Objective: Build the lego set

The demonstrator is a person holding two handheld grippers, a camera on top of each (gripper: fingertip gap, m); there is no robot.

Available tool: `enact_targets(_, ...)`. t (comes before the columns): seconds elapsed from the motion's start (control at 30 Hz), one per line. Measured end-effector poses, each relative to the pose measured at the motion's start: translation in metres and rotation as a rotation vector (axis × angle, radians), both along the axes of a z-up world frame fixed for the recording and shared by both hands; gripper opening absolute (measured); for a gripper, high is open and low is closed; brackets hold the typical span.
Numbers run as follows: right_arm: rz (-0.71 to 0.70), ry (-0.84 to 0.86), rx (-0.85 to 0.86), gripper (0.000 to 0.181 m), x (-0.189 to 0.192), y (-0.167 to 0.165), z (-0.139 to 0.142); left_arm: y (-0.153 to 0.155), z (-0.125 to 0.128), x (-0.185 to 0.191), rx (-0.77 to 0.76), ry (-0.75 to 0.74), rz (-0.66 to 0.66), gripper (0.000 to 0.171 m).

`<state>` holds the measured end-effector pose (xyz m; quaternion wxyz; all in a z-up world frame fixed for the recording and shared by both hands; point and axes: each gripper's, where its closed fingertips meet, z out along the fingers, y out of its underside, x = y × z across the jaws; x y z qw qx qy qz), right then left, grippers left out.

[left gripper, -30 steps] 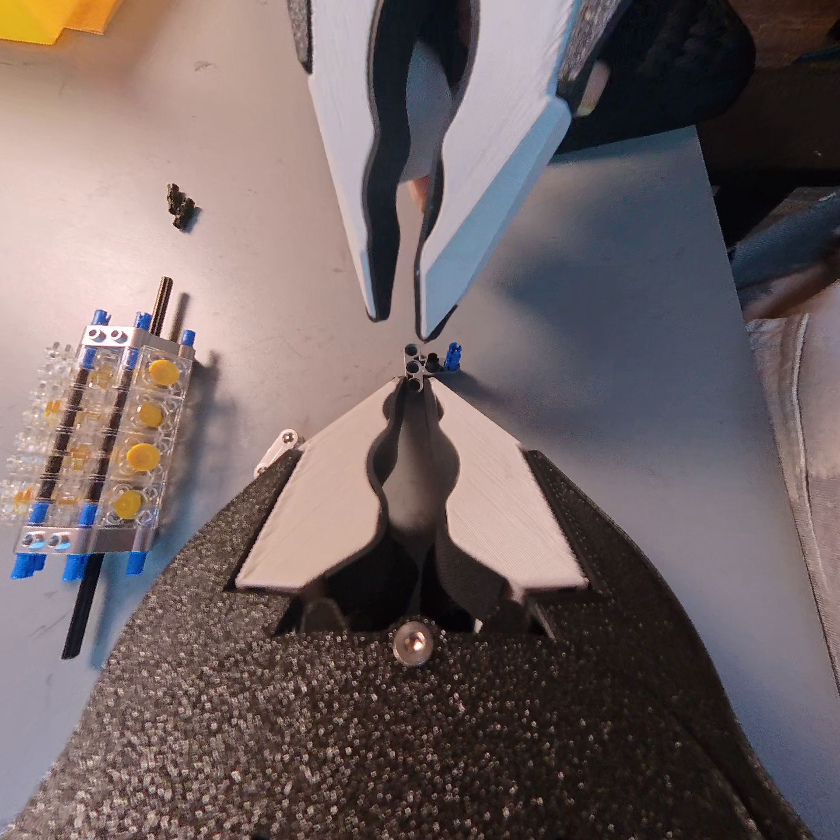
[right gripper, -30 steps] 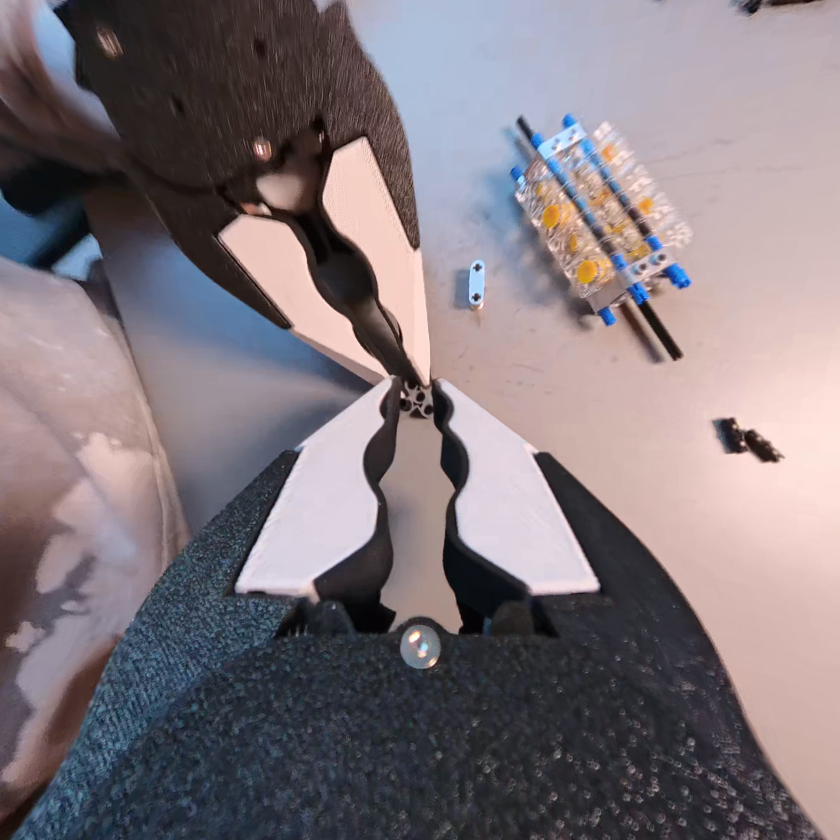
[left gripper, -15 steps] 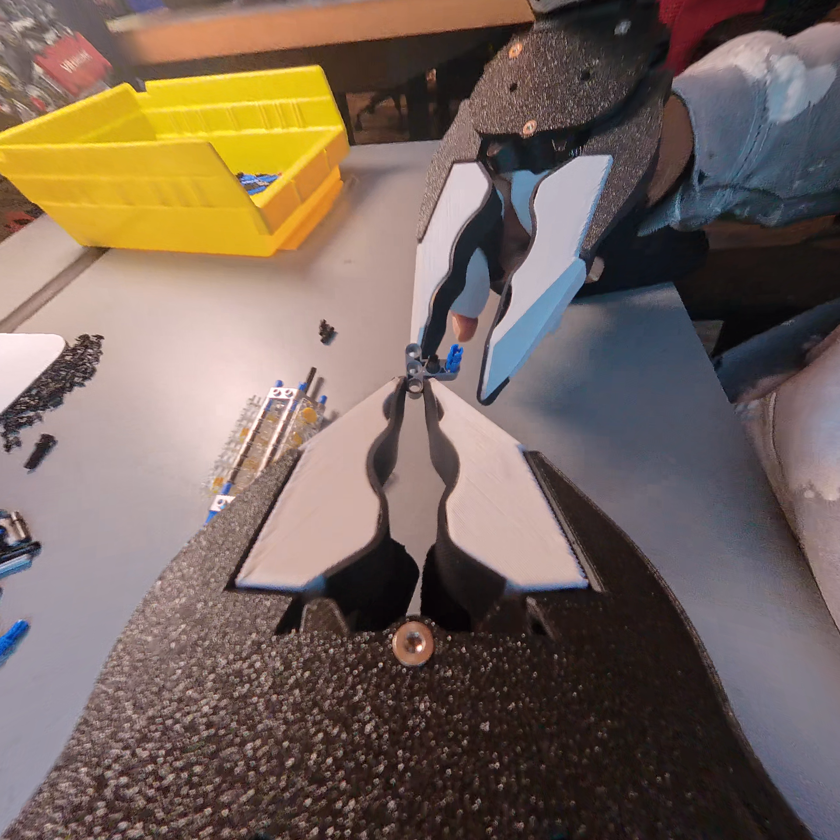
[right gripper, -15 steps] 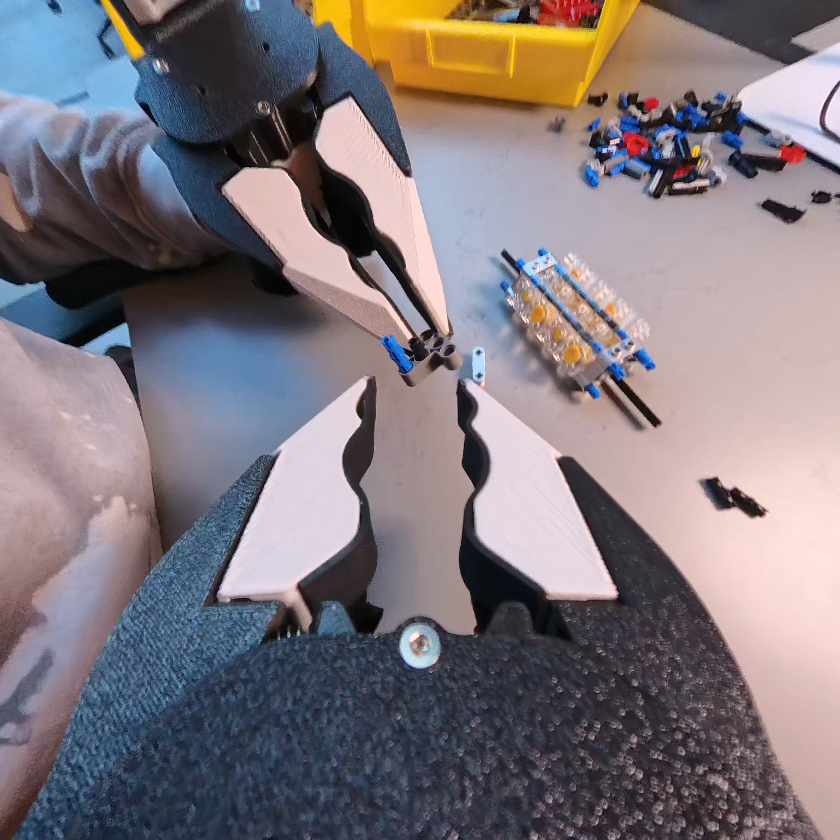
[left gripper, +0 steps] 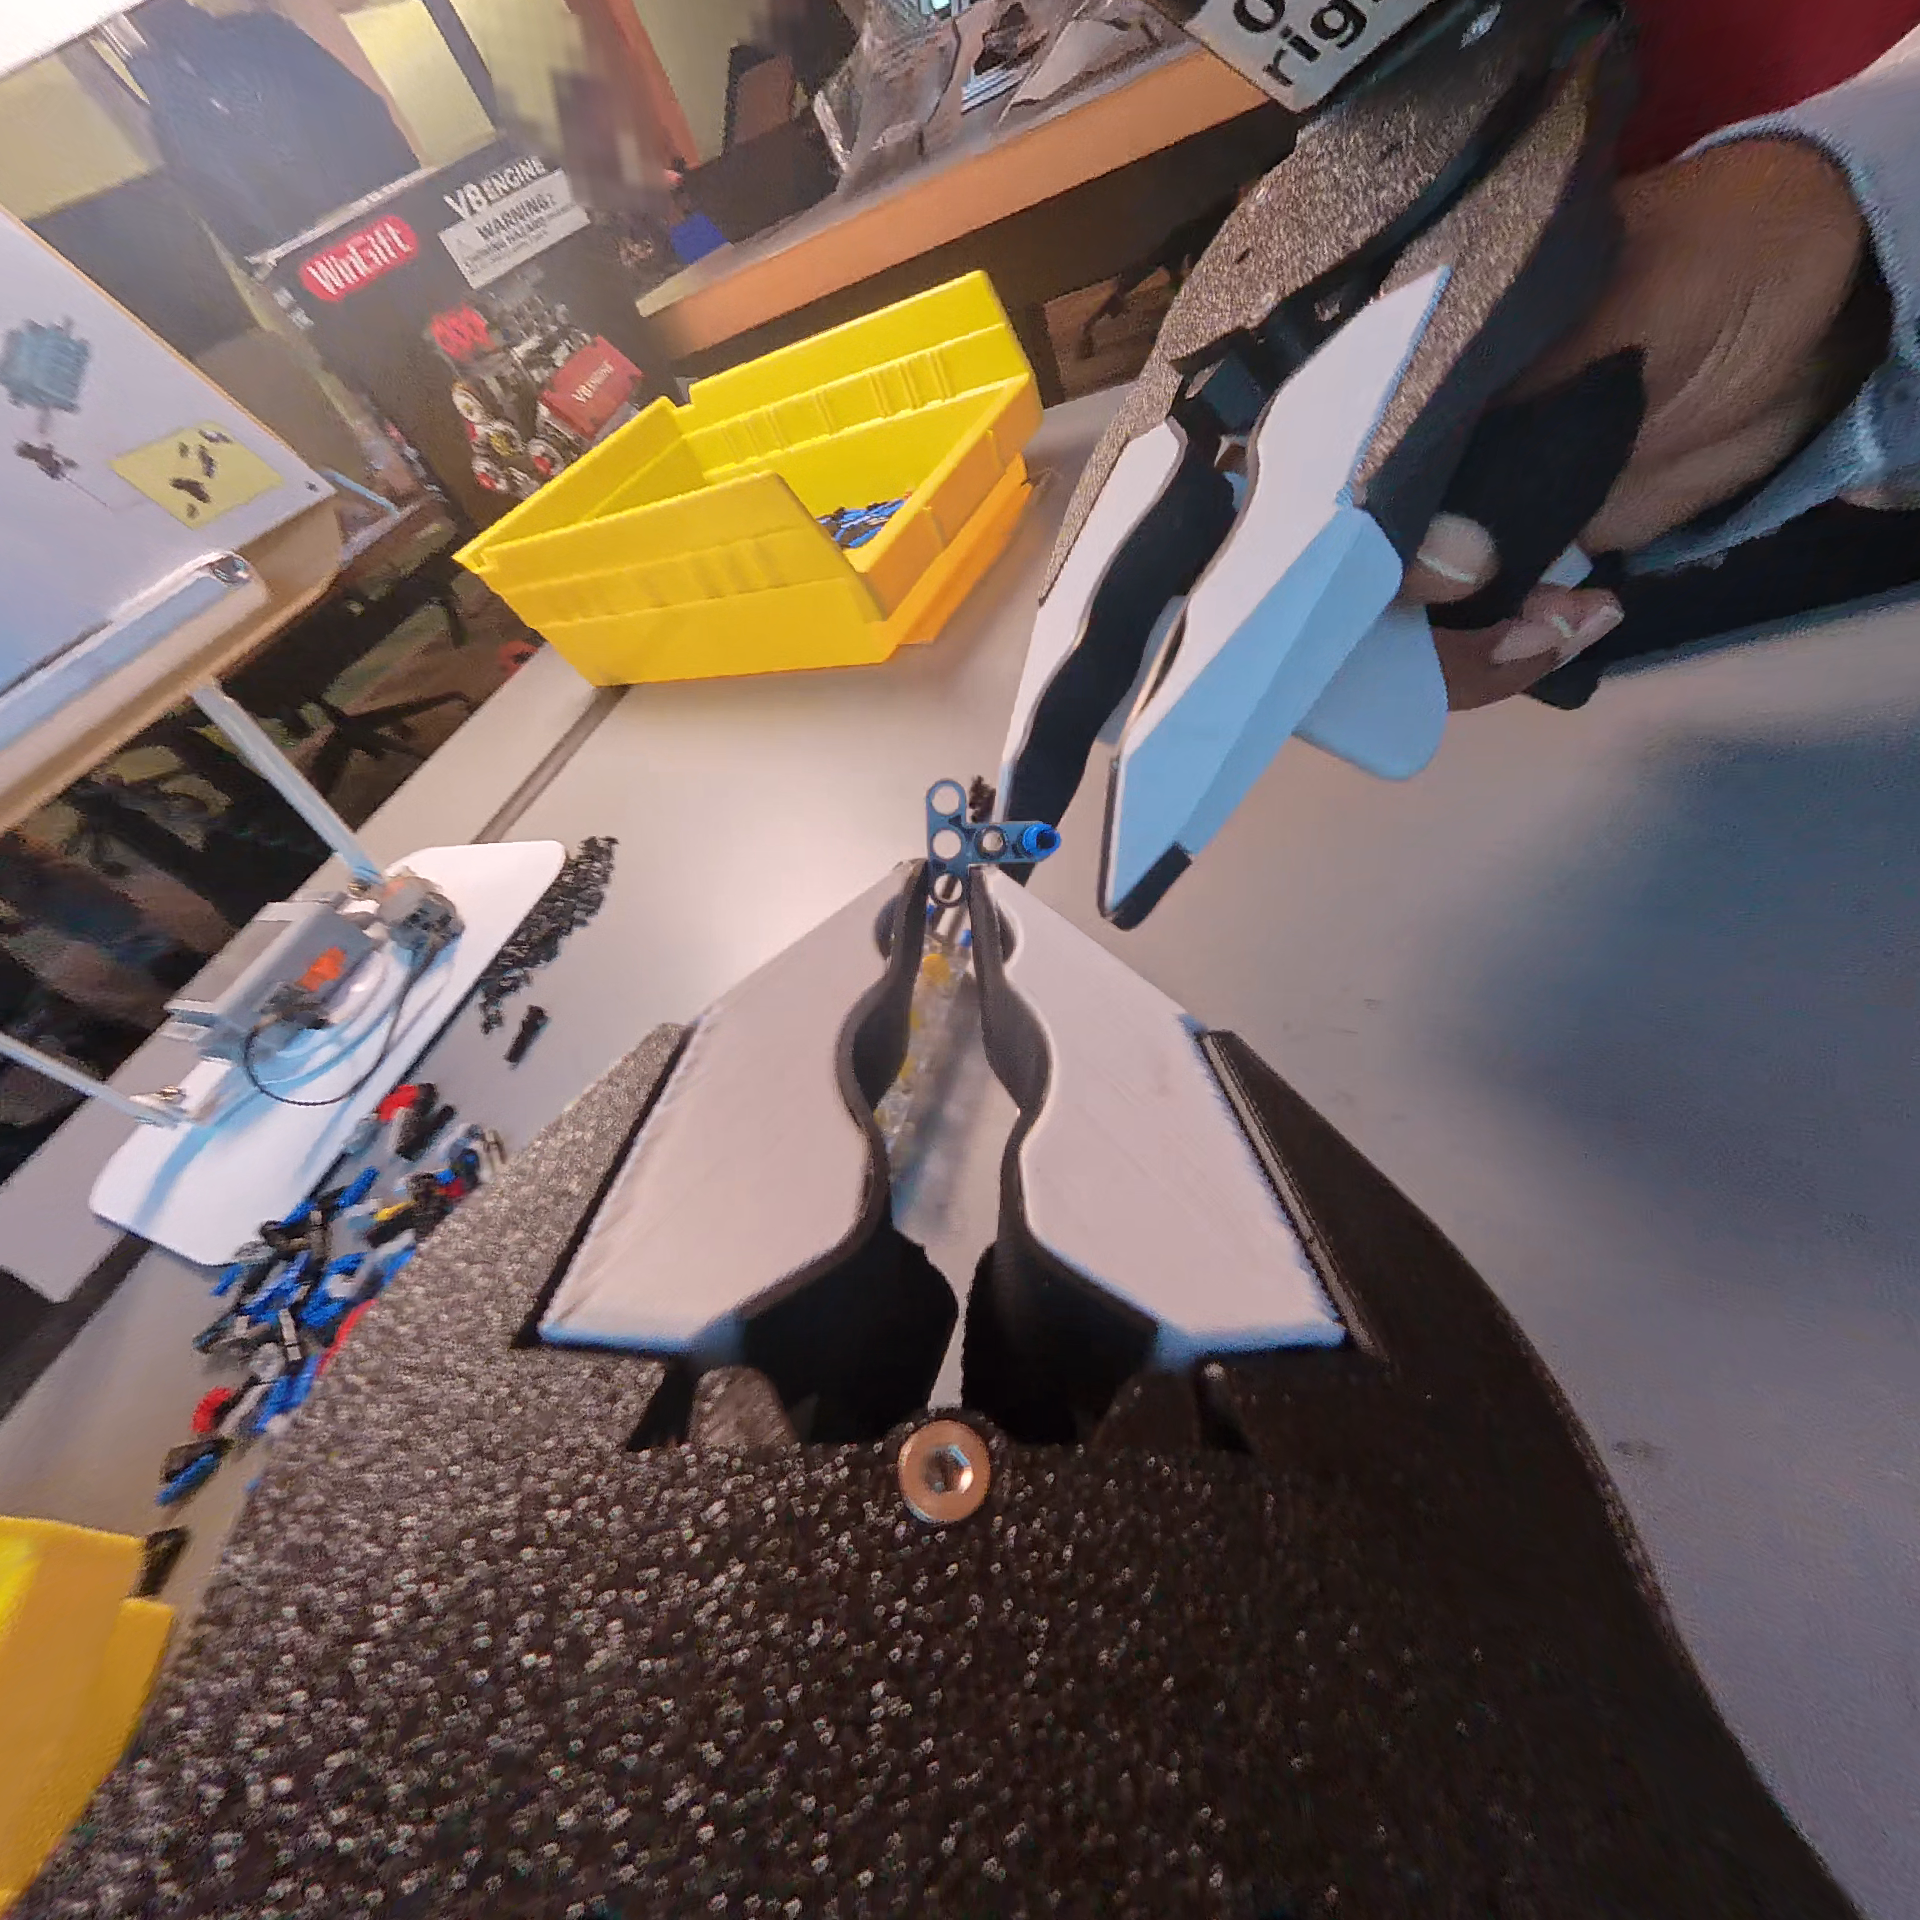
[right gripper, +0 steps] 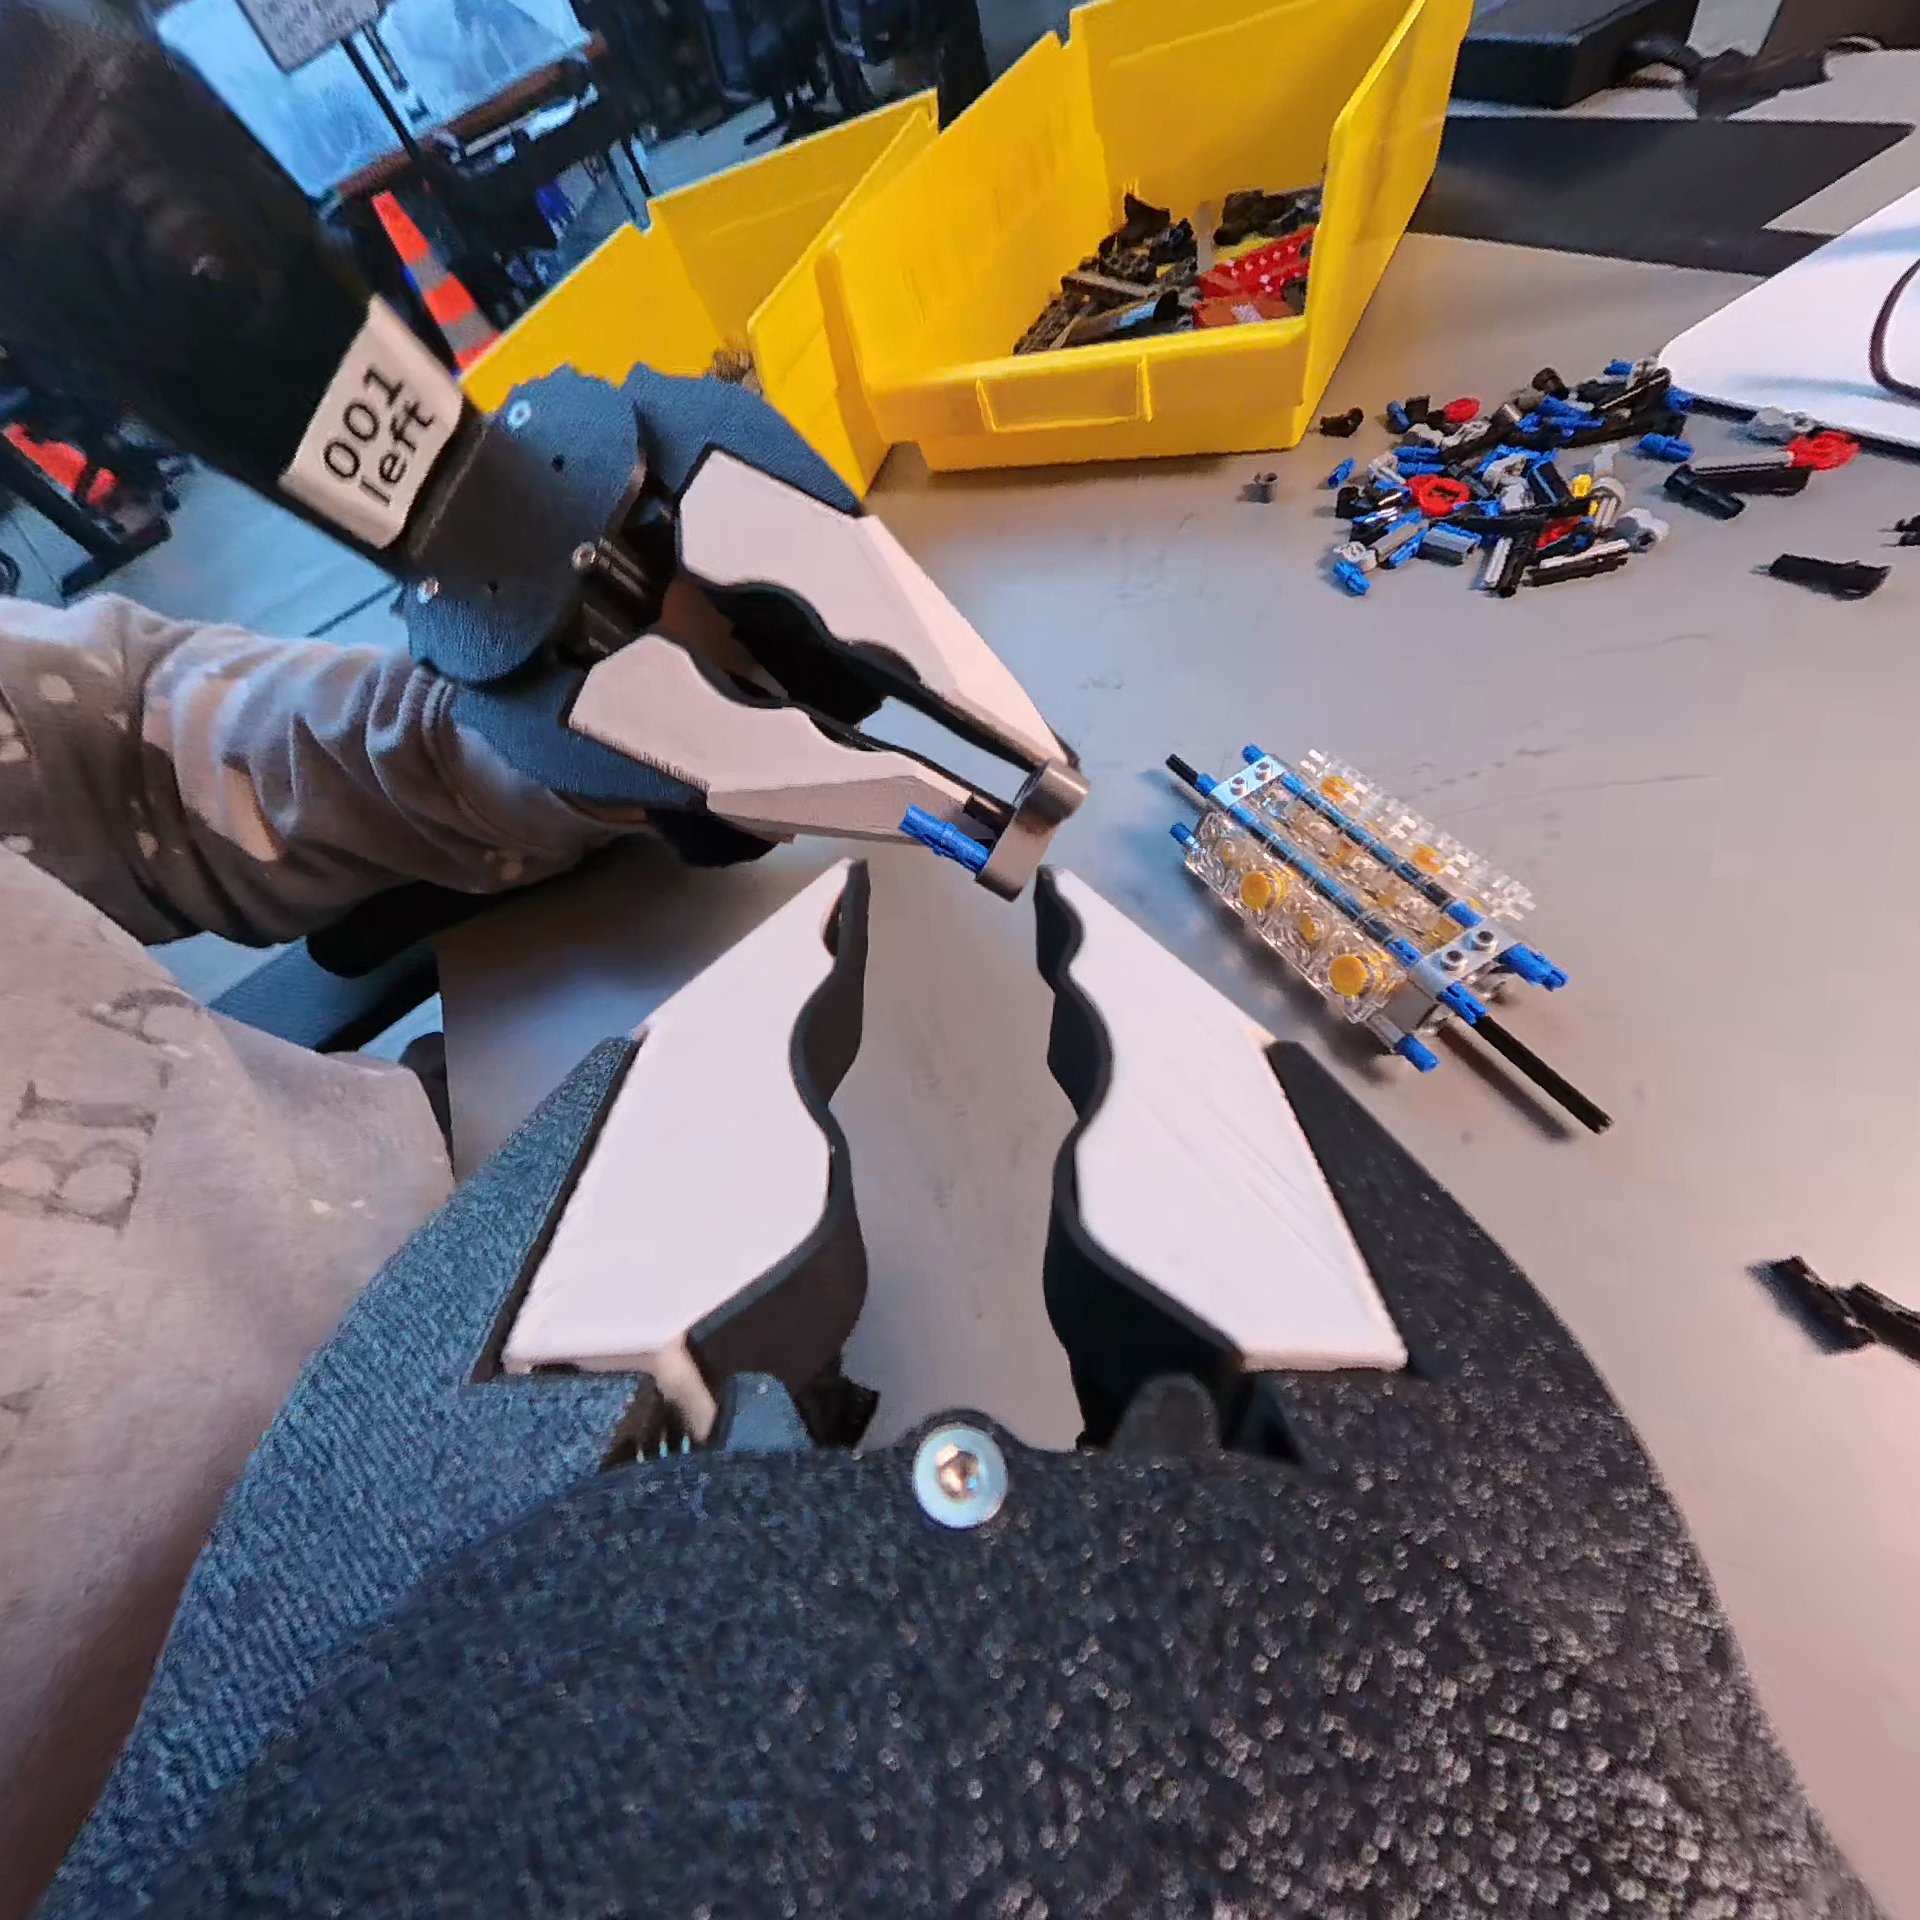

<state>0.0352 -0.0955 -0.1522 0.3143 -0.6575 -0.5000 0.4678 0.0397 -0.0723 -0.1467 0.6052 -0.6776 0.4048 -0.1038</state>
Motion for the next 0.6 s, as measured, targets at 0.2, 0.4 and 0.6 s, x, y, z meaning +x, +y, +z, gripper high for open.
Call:
enact_targets(0.2,-0.052,-0.003,-0.016,0.024,-0.007,0.012,0.003,0.006,0.002,-0.007,0.093,0.094,0.085,0.006)
enact_targets(0.4,0.011,-0.047,0.148,0.023,-0.005,0.019,0.000,0.004,-0.009,-0.008,-0.059,-0.005,-0.009,0.008)
enact_targets(0.6,0.102,-0.160,0.522,0.023,0.000,0.037,-0.007,0.000,-0.006,-0.013,-0.416,-0.364,-0.137,0.033)
